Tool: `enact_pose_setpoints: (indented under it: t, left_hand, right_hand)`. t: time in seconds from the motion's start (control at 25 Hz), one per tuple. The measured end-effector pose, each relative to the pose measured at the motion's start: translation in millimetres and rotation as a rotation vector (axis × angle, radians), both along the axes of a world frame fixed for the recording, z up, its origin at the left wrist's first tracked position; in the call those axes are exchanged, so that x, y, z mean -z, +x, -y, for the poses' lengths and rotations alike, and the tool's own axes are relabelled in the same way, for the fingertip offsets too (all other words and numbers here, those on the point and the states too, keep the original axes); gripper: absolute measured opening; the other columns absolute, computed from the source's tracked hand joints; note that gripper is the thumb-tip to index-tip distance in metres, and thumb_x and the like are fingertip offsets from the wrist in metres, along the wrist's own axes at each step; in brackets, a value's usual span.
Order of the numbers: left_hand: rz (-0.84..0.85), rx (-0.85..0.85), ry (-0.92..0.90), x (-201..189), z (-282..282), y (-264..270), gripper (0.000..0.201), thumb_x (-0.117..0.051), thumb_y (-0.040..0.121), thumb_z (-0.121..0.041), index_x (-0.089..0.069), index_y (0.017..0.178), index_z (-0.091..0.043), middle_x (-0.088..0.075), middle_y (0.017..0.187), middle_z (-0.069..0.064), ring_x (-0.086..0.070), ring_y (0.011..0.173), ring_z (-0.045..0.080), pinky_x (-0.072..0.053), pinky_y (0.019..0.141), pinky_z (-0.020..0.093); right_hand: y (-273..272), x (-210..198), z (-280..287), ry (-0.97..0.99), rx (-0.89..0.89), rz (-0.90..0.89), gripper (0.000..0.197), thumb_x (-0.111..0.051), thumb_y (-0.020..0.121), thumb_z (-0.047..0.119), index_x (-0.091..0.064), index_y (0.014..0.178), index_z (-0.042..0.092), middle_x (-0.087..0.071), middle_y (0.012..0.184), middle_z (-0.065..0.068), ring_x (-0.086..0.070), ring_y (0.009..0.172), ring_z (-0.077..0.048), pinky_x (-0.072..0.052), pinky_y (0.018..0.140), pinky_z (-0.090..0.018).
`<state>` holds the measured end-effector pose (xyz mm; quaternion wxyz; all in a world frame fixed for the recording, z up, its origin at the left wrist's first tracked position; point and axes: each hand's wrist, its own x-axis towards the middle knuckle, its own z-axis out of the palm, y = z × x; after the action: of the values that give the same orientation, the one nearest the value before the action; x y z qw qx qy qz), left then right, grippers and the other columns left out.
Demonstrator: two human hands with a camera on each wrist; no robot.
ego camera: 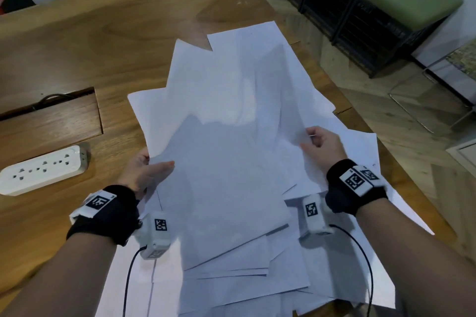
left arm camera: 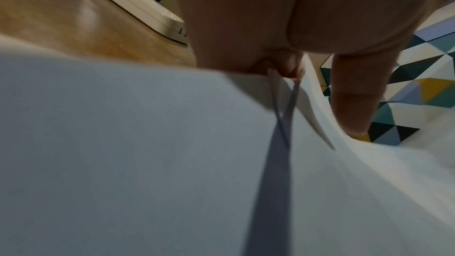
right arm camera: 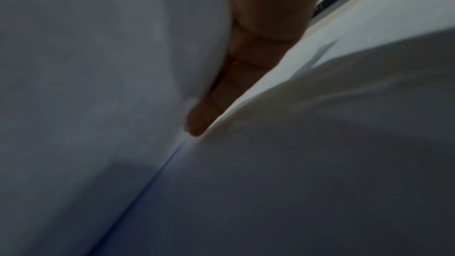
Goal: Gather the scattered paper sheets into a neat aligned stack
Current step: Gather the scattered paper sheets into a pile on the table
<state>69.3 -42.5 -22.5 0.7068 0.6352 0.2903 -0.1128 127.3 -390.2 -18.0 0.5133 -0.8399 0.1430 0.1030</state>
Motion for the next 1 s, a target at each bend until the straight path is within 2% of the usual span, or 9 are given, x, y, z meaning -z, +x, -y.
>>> enact_pose_setpoints:
  t: [0.08,0.2,0.36,0.44,0.56,0.68,0.84,0.92,1.0]
  left_hand:
    - [0.001,-0.014,-0.024,-1.6,2.1,1.0,0.032,-0.061,0.079,0.009,-0.061,0.104,-0.011,-0.071,0.097,0.008,-0.070,0.087,0.019,-0.055,0.061,0.016]
    - [-0.014,-0.024,-0.016,-1.1,4.2,1.4,0.030,-0.058,0.080,0.012,-0.059,0.096,-0.014,-0.074,0.077,0.003,-0.072,0.065,0.014,-0.054,0.049,0.022]
    - [0.008,-0.038,-0.054,2.9,9.2,2.1,0.038,-0.058,0.080,0.012,-0.055,0.113,-0.005,-0.070,0.092,0.007,-0.072,0.068,0.010,-0.056,0.058,0.019]
    - [-0.003,-0.029,-0.060,4.0,8.5,1.6,0.040,-0.056,0.080,0.014,-0.053,0.117,0.000,-0.072,0.092,0.009,-0.072,0.073,0.017,-0.058,0.059,0.024]
    - [-0.020,-0.059,-0.089,7.5,6.3,-0.2,0.050,-0.053,0.078,0.019,-0.046,0.126,0.007,-0.064,0.110,0.023,-0.065,0.090,0.032,-0.060,0.063,0.032]
    - [-0.004,-0.091,-0.094,7.9,11.0,1.4,0.048,-0.052,0.079,0.020,-0.047,0.125,0.008,-0.064,0.105,0.019,-0.064,0.090,0.031,-0.060,0.065,0.032]
    - [0.038,-0.095,-0.089,-0.5,23.4,10.1,0.042,-0.052,0.080,0.019,-0.050,0.116,-0.002,-0.063,0.100,0.014,-0.070,0.072,0.016,-0.057,0.057,0.022]
    - [0.040,-0.063,-0.091,-4.9,29.2,14.0,0.049,-0.054,0.079,0.019,-0.049,0.119,-0.008,-0.063,0.102,0.007,-0.068,0.079,0.012,-0.054,0.063,0.021]
    - [0.047,-0.042,-0.094,-6.9,34.5,16.6,0.057,-0.055,0.079,0.019,-0.045,0.128,-0.008,-0.062,0.111,0.007,-0.063,0.095,0.018,-0.052,0.068,0.021]
  right_hand:
    - [-11.7,1.0,-11.6,0.105,-0.112,-0.078,0.024,-0.056,0.081,-0.002,-0.062,0.080,0.021,-0.067,0.064,-0.002,-0.058,0.064,-0.019,-0.045,0.070,-0.032]
    - [-9.6,2.9,-10.3,0.069,-0.039,-0.055,0.018,-0.056,0.082,-0.001,-0.062,0.091,0.013,-0.067,0.076,-0.011,-0.060,0.072,-0.024,-0.047,0.076,-0.034]
    - [-22.2,9.7,-45.4,0.231,-0.149,-0.198,0.017,-0.055,0.085,0.006,-0.066,0.076,0.017,-0.064,0.081,-0.014,-0.058,0.072,-0.024,-0.047,0.073,-0.038]
    - [-23.5,11.4,-54.9,0.232,-0.175,-0.194,0.013,-0.056,0.085,0.010,-0.067,0.080,0.016,-0.064,0.086,-0.011,-0.056,0.070,-0.020,-0.047,0.072,-0.035]
    - [8.2,0.4,-18.5,-0.180,0.085,-0.043,0.030,-0.056,0.085,0.022,-0.059,0.114,0.013,-0.060,0.112,-0.011,-0.055,0.095,-0.024,-0.044,0.088,-0.036]
    - [24.9,-12.7,23.8,-0.592,0.117,-0.172,0.044,-0.056,0.085,0.030,-0.047,0.123,0.012,-0.045,0.131,-0.017,-0.042,0.121,-0.035,-0.038,0.098,-0.044]
    - [19.8,-8.1,16.9,-0.423,-0.122,-0.216,0.013,-0.054,0.086,0.017,-0.054,0.097,0.010,-0.053,0.093,-0.006,-0.053,0.094,-0.028,-0.037,0.077,-0.028]
    - [9.1,-6.5,6.3,-0.409,-0.284,-0.182,0.019,-0.053,0.086,0.013,-0.046,0.068,0.013,-0.049,0.071,-0.007,-0.048,0.077,-0.025,-0.035,0.064,-0.029]
    - [-2.6,-3.3,-3.2,-0.333,-0.451,-0.247,0.021,-0.051,0.086,0.010,-0.049,0.066,0.005,-0.056,0.072,-0.016,-0.051,0.074,-0.025,-0.040,0.066,-0.032]
